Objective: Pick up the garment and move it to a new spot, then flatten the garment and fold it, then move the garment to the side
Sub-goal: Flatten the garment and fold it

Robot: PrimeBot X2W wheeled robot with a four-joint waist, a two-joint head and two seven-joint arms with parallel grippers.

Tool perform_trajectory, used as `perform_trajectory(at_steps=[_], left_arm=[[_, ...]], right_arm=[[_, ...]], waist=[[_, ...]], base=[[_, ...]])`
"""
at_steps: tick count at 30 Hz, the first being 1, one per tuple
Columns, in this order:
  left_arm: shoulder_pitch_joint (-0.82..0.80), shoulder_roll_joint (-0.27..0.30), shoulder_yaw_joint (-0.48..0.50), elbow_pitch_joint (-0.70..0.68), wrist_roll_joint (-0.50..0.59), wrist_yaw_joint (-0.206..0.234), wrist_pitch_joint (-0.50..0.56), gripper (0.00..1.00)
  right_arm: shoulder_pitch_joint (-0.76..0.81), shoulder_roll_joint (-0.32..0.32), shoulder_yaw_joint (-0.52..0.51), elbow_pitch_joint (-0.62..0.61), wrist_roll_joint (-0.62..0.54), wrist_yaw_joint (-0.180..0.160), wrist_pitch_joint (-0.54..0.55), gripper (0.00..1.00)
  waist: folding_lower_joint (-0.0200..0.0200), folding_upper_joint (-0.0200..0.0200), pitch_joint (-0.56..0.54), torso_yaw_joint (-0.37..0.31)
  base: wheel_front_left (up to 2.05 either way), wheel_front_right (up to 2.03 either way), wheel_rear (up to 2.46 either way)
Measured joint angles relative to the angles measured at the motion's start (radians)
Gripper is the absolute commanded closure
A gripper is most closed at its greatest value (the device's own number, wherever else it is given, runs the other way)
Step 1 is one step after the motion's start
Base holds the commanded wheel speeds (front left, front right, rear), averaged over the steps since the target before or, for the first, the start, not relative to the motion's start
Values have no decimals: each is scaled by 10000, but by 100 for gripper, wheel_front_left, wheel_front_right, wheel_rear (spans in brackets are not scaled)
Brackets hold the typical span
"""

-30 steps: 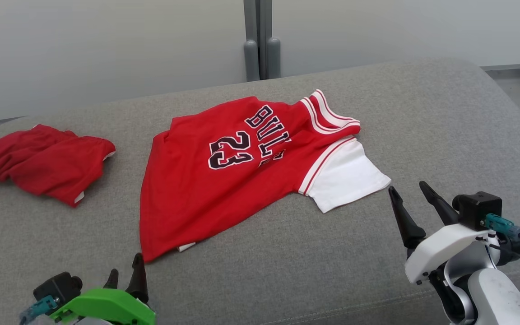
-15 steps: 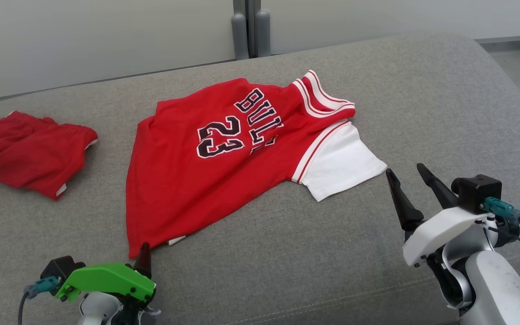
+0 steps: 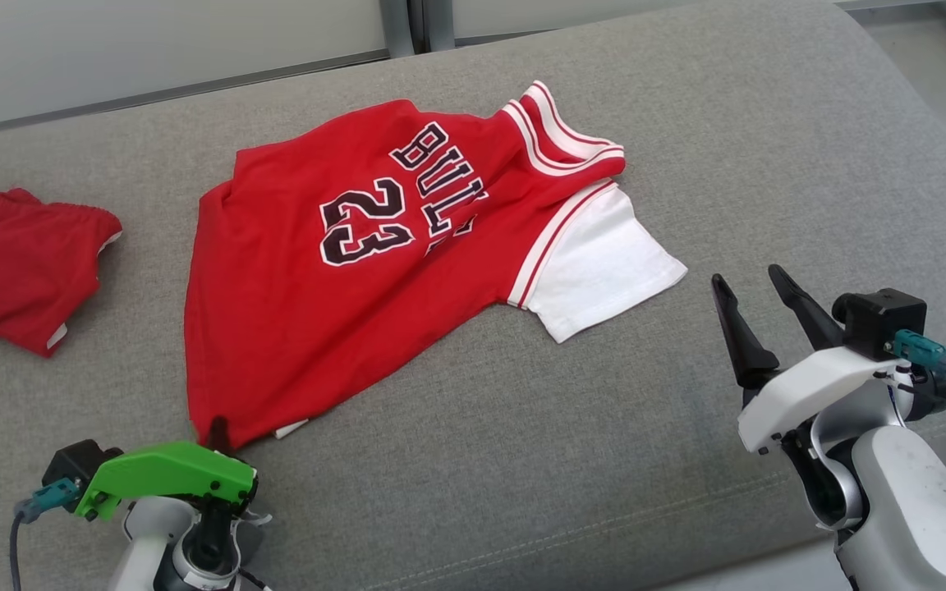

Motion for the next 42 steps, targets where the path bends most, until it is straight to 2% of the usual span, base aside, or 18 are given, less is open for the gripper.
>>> perform_trajectory(at_steps=[8, 20, 28, 36, 37, 38, 39, 40, 41, 42], left_arm=[[-57, 17, -337, -324, 430, -171, -272, 100], [-384, 56, -1216, -1195, 1461, -119, -537, 100], [-700, -33, -1544, -1457, 1649, -56, -433, 100], [-918, -88, -1634, -1455, 1718, -59, -422, 100], [-935, -94, -1632, -1448, 1718, -65, -422, 100], [-951, -98, -1636, -1434, 1718, -71, -422, 100], [-967, -102, -1634, -1427, 1718, -79, -420, 100], [-988, -107, -1630, -1421, 1716, -105, -418, 100], [-1016, -113, -1630, -1411, 1714, -128, -408, 100], [-1045, -113, -1630, -1407, 1714, -161, -408, 100]], right_arm=[[-859, -98, -240, 1459, 527, 0, 188, 0], [-2862, 69, -476, 4857, 1250, 0, 414, 0], [-4033, 268, -512, 7051, 1624, 0, 539, 0], [-4708, 403, -282, 8002, 1931, -2, 433, 0], [-4769, 399, -244, 8082, 1964, -2, 424, 16], [-4840, 391, -213, 8199, 2004, -2, 387, 16], [-4916, 380, -178, 8295, 2042, -2, 376, 35], [-4982, 366, -163, 8410, 2067, -2, 347, 59], [-5056, 357, -171, 8544, 2142, -2, 349, 69], [-5115, 343, -163, 8642, 2207, -6, 349, 90]], waist=[[0, 0, 109, 260], [0, 0, 477, 912], [0, 0, 884, 1382], [0, 0, 1164, 1638], [0, 0, 1193, 1656], [0, 0, 1218, 1672], [0, 0, 1238, 1683], [0, 0, 1254, 1693], [0, 0, 1263, 1699], [0, 0, 1266, 1701]], base=[[0, 0, 0], [0, 0, 0], [0, 0, 0], [0, 0, 0], [0, 0, 0], [0, 0, 0], [0, 0, 0], [0, 0, 0], [0, 0, 0], [0, 0, 0]])
